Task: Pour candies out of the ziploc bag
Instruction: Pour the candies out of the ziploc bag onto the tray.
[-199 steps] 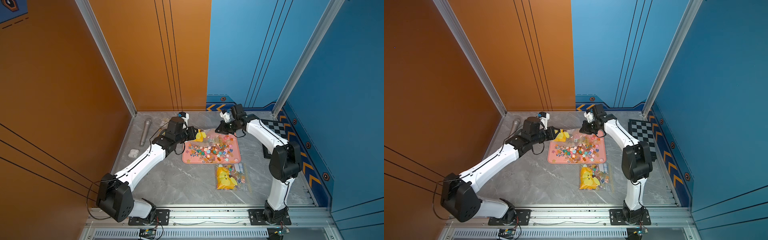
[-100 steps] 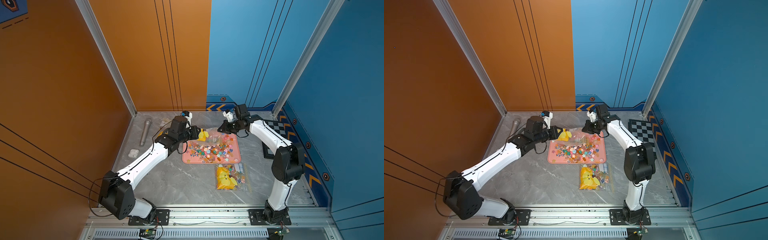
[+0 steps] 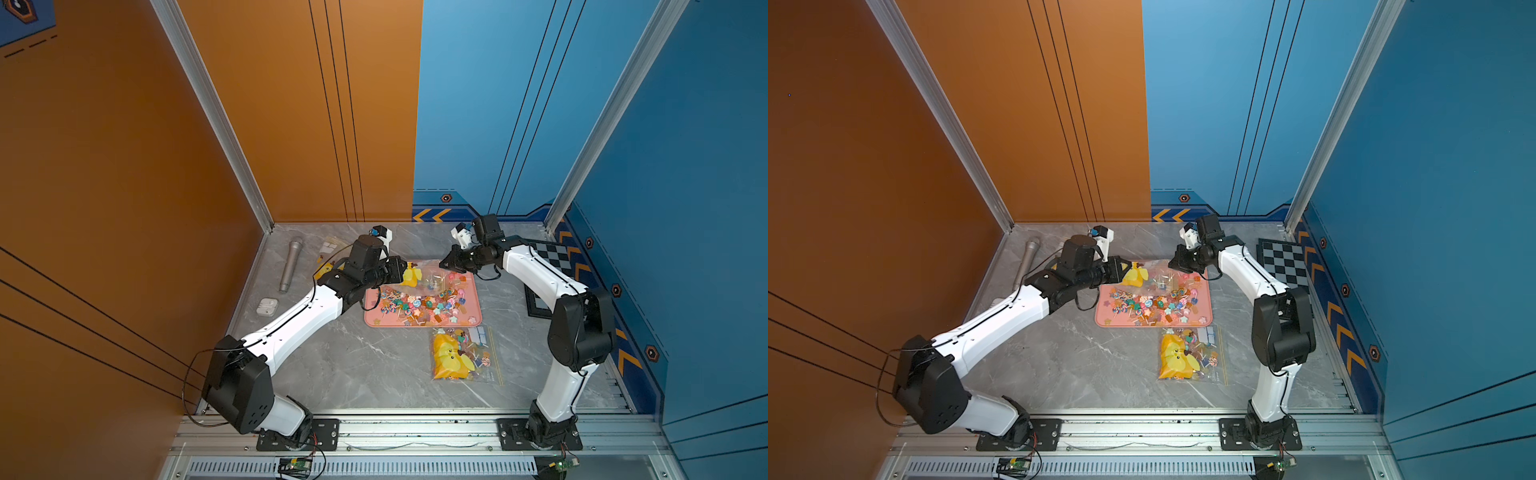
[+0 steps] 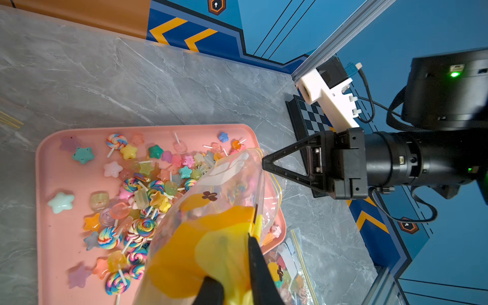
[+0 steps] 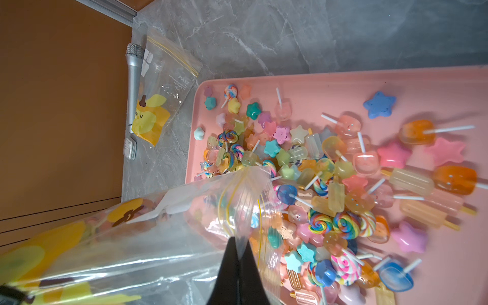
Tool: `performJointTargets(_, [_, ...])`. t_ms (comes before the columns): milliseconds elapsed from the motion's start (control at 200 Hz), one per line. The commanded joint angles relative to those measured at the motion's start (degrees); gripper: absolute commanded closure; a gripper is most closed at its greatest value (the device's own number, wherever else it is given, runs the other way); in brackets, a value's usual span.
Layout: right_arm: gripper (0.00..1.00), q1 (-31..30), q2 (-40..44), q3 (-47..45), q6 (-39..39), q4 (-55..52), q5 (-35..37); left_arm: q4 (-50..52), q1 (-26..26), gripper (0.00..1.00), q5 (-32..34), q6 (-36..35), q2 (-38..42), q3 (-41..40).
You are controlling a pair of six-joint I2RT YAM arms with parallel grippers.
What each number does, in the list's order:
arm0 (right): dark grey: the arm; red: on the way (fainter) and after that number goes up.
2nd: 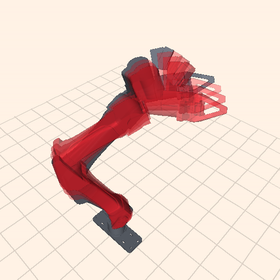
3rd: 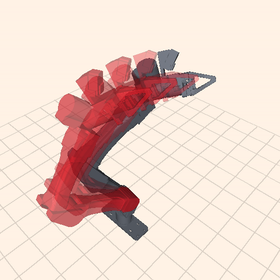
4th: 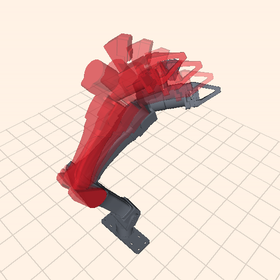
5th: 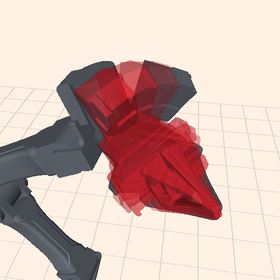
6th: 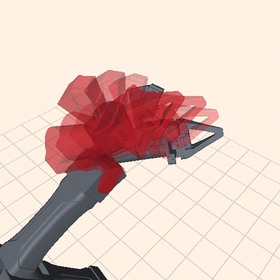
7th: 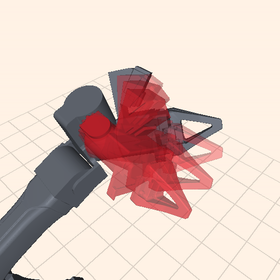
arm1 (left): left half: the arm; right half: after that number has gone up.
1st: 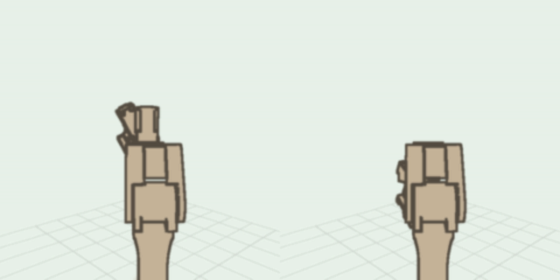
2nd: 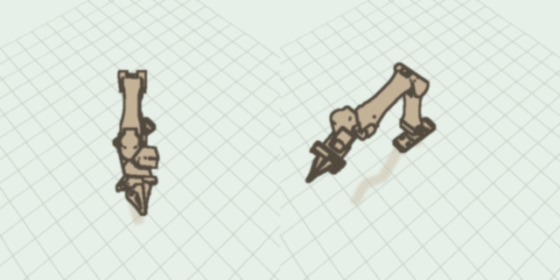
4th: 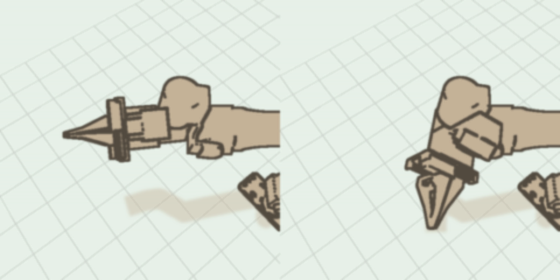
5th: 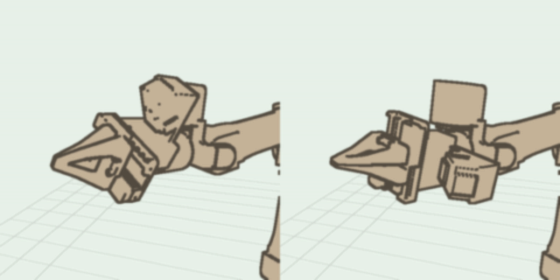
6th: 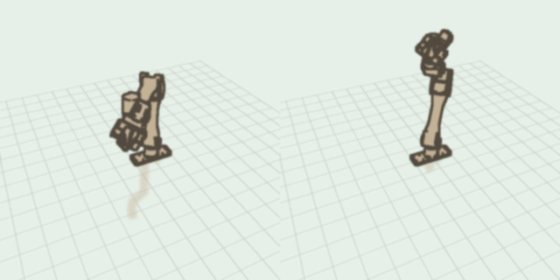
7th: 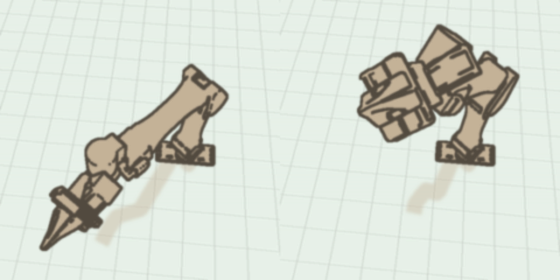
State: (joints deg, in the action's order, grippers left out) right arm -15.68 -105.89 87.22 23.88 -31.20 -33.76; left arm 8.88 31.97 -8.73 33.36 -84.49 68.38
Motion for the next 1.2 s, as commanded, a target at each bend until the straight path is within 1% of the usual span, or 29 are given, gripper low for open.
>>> performJointTargets(0, [1.0, 1.4, -0.4, -1.6, 2.0, 2.8, 3.6, -0.7, -0.2, 0.76, 1.2, 0.4, -0.5, 2.5])
performJointTargets(90, [1.0, 0.9, -0.9, -2.4, 3.2, 4.5, 2.6, -0.7, -0.1, 0.72, 0.4, 0.8, -1.2, 2.2])
performJointTargets(150, [1.0, 0.5, -1.2, -2.7, 3.5, 4.9, 2.6, -0.9, -0.1, 0.67, -0.1, 0.8, -1.2, 2.0])
performJointTargets(210, [1.0, 0.3, -1.5, -2.7, 3.8, 5.2, 2.5, -1.0, -0.1, 0.64, -0.7, 0.7, -1.1, 2.0])
performJointTargets(490, [1.0, 0.2, -1.4, -2.5, 4.3, 5.8, 2.2, -0.4, -0.5, 0.65, -0.7, 0.8, -0.7, 0.1])
performJointTargets(566, [1.0, 0.2, -1.3, -2.7, 4.3, 5.8, 2.2, -0.2, -0.9, 0.63, -0.3, 1.0, 0.0, -1.3])
performJointTargets(616, [1.0, 0.2, -1.3, -2.9, 4.3, 5.8, 2.2, 0.0, -1.4, 0.6, -0.1, 1.5, 0.7, -2.6])
performJointTargets(701, [1.0, 0.1, -1.4, -3.1, 4.3, 5.8, 2.1, 0.0, -2.9, 0.51, 0.1, 3.3, 1.7, -5.7])
performJointTargets(771, [1.0, 0.0, -1.4, -3.4, 4.3, 6.0, 2.1, -0.9, -4.4, 0.46, -1.5, 5.9, 2.1, -8.6])
performJointTargets(836, [1.0, -0.2, -1.6, -3.5, 4.3, 6.1, 2.1, -2.2, -5.3, 0.45, -3.2, 7.6, 1.7, -11.6])
performJointTargets(906, [1.0, -0.5, -1.7, -3.5, 4.4, 6.2, 2.2, -3.3, -5.4, 0.44, -4.3, 8.6, 0.8, -13.0])
performJointTargets(1196, [1.0, -1.0, -1.5, -3.3, 4.6, 6.1, 2.3, -8.7, -4.9, 0.44, -8.5, 12.1, -3.9, -13.8])
